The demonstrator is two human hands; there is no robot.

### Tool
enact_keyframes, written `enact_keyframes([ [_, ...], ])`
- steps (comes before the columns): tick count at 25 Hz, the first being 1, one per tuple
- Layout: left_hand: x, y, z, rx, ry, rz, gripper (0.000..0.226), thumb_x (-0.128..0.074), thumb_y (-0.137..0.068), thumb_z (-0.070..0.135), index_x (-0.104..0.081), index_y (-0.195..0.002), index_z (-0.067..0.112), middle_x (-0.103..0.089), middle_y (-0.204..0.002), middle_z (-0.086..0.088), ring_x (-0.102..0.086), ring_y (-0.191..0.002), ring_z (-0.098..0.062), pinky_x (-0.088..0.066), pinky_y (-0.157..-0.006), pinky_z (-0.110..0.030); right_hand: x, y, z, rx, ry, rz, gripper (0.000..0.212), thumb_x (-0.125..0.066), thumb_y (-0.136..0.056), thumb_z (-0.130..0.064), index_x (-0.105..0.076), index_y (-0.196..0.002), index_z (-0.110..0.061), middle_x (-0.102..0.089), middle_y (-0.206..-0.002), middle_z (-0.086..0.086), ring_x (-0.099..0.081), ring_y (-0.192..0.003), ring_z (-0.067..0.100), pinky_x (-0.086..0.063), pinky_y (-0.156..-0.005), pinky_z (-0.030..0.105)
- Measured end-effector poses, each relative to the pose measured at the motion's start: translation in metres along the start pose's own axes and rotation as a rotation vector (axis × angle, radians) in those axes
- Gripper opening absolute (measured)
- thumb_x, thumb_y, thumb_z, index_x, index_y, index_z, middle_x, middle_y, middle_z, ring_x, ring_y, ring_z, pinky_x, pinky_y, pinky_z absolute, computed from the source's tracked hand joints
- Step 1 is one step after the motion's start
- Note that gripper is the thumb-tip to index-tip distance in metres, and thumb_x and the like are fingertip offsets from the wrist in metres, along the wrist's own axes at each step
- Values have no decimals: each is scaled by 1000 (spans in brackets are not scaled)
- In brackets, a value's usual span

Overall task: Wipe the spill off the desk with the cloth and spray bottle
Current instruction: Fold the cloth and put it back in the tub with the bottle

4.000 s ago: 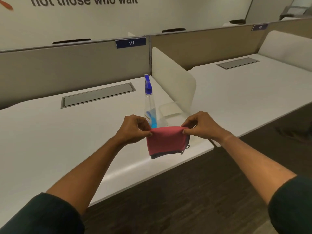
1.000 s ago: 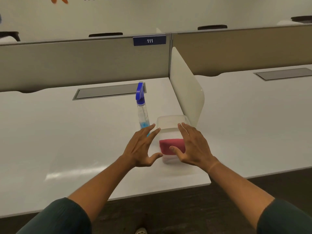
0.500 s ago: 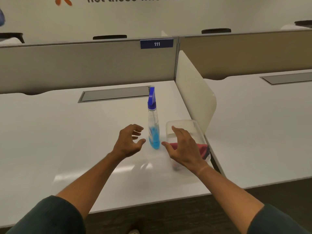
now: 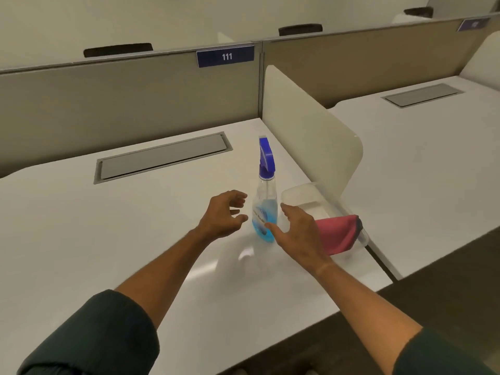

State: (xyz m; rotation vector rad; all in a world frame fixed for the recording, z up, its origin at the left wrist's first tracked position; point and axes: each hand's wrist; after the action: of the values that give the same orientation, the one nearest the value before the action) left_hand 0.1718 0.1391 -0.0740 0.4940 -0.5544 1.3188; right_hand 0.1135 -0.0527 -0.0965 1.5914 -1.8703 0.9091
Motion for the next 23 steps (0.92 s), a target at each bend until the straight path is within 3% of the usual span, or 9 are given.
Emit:
enact_keyframes([
  [6, -5, -39, -2, -27, 14, -171, 56, -76, -77, -1, -55, -126, 13, -59, -128, -8, -57, -107, -15, -51, -87, -27, -13, -3, -13, -212, -131, 59, 64, -77, -77, -42, -57, -131, -14, -65, -128, 5, -65, -108, 19, -56, -86, 30],
  [11, -10, -57, -9, -70, 8, -240, 47, -78, -77, 6, -59, -119, 15, -63, -121, -3, -57, -100, -12, -46, -70, -10, -17, -7, -20, -225, -236, 81, 58, -78, -77, -37, -60, -128, -14, -67, -125, 4, -66, -108, 19, -56, -86, 29],
  [18, -9, -65, -8, -70, 29, -274, 40, -78, -78, 10, -58, -110, 20, -62, -115, 1, -60, -102, -15, -50, -78, -23, -19, -10, -15, -242, -281, 77, 54, -79, -76, -34, -62, -124, -13, -68, -123, 4, -68, -106, 21, -56, -85, 29],
  [23, -6, -60, -5, -47, 22, -262, 40, -78, -78, 10, -60, -114, 15, -63, -115, -1, -60, -100, -16, -50, -80, -25, -19, -10, -12, -228, -285, 67, 53, -80, -75, -34, -64, -122, -17, -68, -122, 1, -68, -104, 19, -56, -81, 24],
])
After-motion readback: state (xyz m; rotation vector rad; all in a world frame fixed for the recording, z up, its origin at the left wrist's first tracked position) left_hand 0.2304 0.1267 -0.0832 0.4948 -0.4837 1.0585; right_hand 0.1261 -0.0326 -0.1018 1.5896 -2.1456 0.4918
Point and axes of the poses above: each hand's wrist, its own y-axis away from the middle knuckle, its own x-axis out of the back of the hand, z = x × y
